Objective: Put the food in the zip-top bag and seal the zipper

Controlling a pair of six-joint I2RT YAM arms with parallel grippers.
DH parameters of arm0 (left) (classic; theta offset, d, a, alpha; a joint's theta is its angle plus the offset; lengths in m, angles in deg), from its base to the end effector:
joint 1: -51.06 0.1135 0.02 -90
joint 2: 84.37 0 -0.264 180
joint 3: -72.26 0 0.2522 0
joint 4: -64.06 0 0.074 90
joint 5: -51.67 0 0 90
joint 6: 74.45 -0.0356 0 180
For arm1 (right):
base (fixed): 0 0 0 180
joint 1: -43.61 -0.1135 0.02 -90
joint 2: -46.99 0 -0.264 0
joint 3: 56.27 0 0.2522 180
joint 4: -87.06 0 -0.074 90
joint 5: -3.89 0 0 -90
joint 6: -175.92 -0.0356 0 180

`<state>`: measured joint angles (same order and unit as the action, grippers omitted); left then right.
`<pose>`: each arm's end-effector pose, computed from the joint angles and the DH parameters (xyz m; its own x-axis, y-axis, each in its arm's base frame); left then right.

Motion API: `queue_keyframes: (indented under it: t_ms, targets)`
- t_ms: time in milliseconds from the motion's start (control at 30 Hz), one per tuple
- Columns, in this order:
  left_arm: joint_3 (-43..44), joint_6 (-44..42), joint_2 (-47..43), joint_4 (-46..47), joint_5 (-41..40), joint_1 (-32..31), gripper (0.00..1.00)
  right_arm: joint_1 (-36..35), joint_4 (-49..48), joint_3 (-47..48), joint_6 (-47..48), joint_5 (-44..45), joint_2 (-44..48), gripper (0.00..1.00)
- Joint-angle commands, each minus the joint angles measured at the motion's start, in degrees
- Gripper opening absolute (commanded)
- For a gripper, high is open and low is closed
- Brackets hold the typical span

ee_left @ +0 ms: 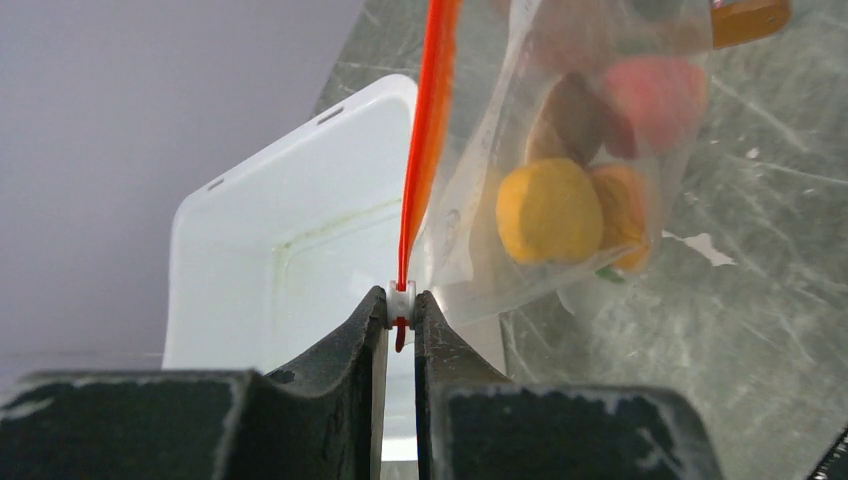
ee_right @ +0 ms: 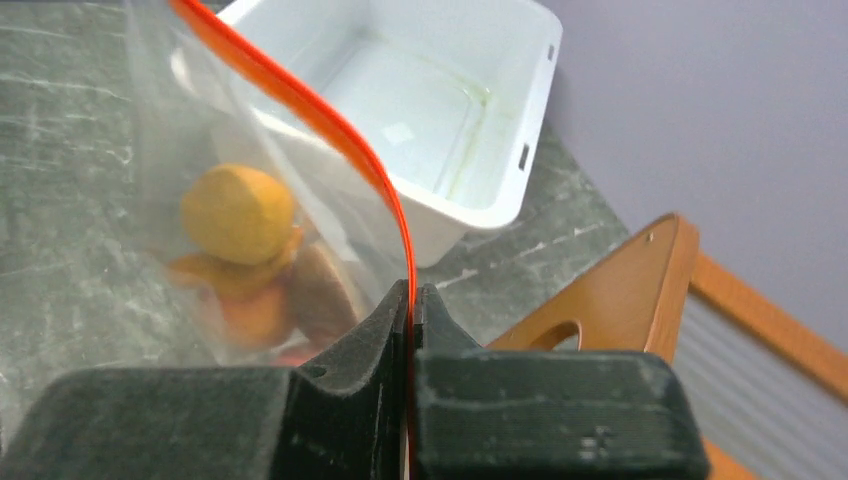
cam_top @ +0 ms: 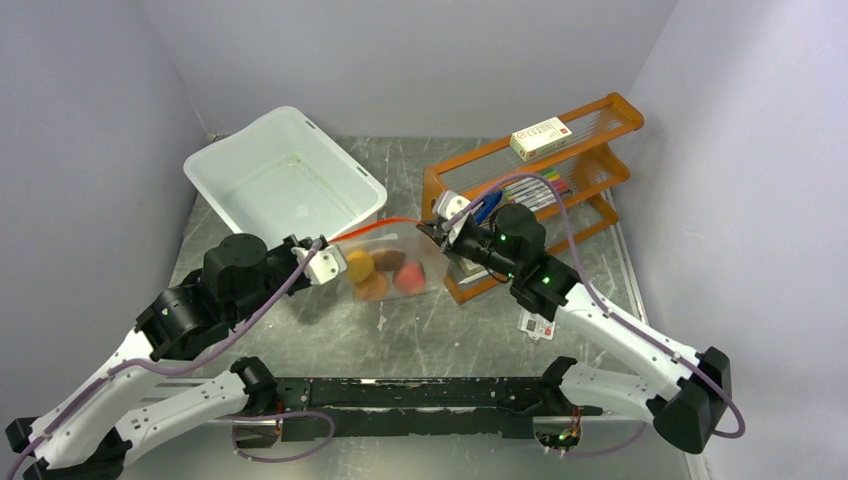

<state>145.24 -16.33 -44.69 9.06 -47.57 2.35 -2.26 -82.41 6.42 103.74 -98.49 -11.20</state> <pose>0.0894 -0.0932 0.3802 0.1325 0.6391 -0.7576 0.6750 0.5015 0.5411 0.1619 0.1779 0.3462 0.1903 -0.2331 -0.9536 -0.8312 0.4787 -0.2829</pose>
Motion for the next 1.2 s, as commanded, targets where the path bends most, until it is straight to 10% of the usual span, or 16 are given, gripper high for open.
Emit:
queue_keyframes:
  t_ms: [0, 400, 533, 800, 1167]
  targets:
    - [-2.48, -2.88, -0.56, 5.58, -6.03, 0.10, 0.07, 1.04, -4.56, 1.83, 5.33, -10.81, -2.14, 0.00]
    - [-5.89, 7.14, -0.22, -8.81, 18.42, 0.05, 0.07, 1.02, 7.47, -11.15, 6.37, -16.96, 7.15, 0.20]
    - [-4.27, 6.25, 0.52, -10.61, 21.40, 0.09, 0.07, 1.02, 11.35, -11.48, 4.61, -19.07, 10.40, 0.00]
    - [3.21, 7.15, -6.46, -9.34, 39.83, 0.10, 0.07, 0.96, 18.77, -3.36, -0.56, -38.93, 14.09, 0.00]
    - [-6.84, 6.71, -1.14, -6.23, 19.40, 0.07, 0.07, 1.00, 13.23, -10.44, -0.43, -24.05, 8.52, 0.00]
